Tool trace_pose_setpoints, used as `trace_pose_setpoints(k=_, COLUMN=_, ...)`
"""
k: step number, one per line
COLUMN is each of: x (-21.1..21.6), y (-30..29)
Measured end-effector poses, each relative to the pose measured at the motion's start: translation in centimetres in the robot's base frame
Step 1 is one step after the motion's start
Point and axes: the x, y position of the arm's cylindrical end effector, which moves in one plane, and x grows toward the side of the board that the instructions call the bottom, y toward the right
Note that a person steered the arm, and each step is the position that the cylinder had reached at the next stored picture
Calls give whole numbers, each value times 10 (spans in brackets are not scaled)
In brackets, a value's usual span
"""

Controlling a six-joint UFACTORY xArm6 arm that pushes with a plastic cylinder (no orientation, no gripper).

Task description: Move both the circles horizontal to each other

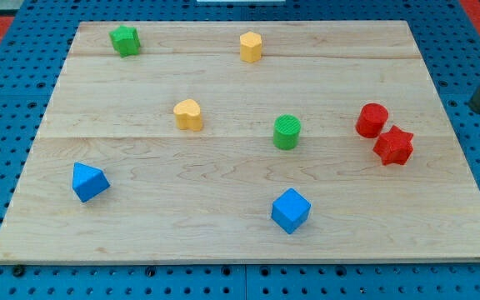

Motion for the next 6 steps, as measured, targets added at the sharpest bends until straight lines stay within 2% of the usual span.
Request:
trace_pose_setpoints(k=1, x=35, y=-7)
trace_pose_setpoints(k=3, x=67, y=-41)
trace_pose_setpoints(k=4, x=113, y=-82)
trace_pose_setpoints(k=5, x=79, y=-147)
trace_pose_setpoints(k=6, x=69, y=-160)
